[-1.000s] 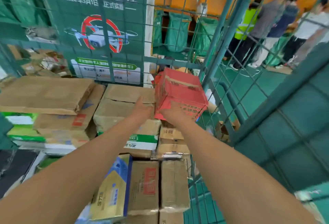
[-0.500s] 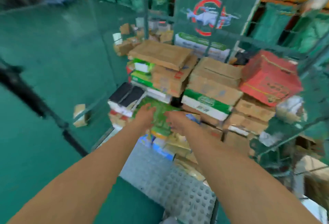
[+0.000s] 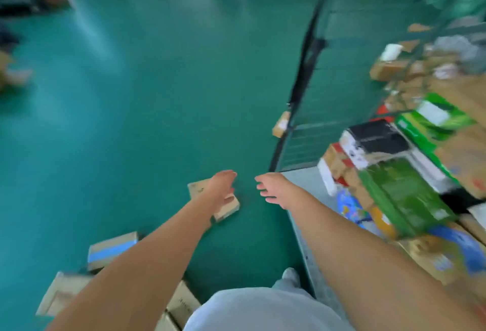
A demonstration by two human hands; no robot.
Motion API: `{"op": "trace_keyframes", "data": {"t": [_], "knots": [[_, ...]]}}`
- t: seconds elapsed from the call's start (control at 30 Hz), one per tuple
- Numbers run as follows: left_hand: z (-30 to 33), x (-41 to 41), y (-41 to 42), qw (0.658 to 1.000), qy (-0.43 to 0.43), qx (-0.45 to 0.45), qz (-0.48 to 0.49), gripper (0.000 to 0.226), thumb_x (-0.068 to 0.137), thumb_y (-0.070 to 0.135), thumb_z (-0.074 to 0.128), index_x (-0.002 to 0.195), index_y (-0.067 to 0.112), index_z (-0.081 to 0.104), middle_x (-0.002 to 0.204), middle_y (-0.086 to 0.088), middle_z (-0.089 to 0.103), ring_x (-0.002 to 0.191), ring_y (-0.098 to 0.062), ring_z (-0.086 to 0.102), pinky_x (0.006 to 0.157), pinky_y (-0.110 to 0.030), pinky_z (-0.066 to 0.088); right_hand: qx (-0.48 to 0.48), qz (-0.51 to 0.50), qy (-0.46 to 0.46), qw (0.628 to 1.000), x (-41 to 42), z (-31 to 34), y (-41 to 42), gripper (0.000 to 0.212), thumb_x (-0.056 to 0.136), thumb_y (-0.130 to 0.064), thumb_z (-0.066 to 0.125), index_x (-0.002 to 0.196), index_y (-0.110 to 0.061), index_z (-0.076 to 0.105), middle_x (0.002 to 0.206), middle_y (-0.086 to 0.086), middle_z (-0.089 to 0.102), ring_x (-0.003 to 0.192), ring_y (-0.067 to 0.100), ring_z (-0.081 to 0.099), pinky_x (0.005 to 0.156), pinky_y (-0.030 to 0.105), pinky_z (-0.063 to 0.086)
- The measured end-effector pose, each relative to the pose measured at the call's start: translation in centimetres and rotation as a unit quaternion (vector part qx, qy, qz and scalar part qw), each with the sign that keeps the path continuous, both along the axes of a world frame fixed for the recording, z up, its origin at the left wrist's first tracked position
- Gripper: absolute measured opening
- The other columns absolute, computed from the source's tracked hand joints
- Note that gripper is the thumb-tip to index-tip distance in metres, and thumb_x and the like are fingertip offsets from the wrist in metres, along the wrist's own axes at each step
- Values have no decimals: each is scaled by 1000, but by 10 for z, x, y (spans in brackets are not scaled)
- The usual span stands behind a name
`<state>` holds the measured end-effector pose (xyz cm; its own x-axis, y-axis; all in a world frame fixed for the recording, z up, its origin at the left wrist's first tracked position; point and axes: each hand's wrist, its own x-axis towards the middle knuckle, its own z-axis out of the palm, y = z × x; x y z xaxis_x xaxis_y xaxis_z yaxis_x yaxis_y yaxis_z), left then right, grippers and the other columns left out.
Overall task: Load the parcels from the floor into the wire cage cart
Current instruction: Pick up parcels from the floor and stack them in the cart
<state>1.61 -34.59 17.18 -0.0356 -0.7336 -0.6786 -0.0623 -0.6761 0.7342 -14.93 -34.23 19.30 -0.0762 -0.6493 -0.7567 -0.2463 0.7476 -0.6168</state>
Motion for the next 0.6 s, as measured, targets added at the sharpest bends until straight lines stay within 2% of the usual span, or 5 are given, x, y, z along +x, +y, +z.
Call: {"op": "trace_keyframes", "data": {"t": [0.1,0.13,0.23,0.43,0.6], "knots": [[-12,58,4,995,1,33,99,24,102,13,50,121,23,62,118,0,58,107,-22,58,93,-39,49,13,88,9,996,59,-13,-18,31,101,-23,53,126,-6,59,140,26,53,86,19,49,111,45,43],[-17,74,6,991,0,39,125,18,102,13,50,112,23,61,116,-1,57,105,-23,57,94,-39,49,19,116,11,993,78,-18,-23,24,100,-22,52,118,-9,62,103,-5,38,81,18,46,109,44,46],[-24,116,17,977,7,59,203,16,104,21,51,118,22,60,115,-1,56,105,-23,56,95,-41,51,31,202,30,978,130,-35,-39,8,99,-24,51,101,-21,57,87,5,49,68,16,42,77,32,45],[-41,178,45,925,1,107,365,31,103,28,52,134,25,59,103,4,59,101,-21,58,88,-35,54,57,360,25,931,221,-56,-60,15,104,-31,54,111,-18,60,109,3,64,95,19,59,80,33,47],[-45,196,91,856,-8,149,495,23,103,21,52,124,22,61,93,0,56,94,-22,57,85,-33,50,92,482,27,871,275,-75,-50,19,103,-29,54,116,-17,60,97,0,62,82,17,57,87,35,48]]}}
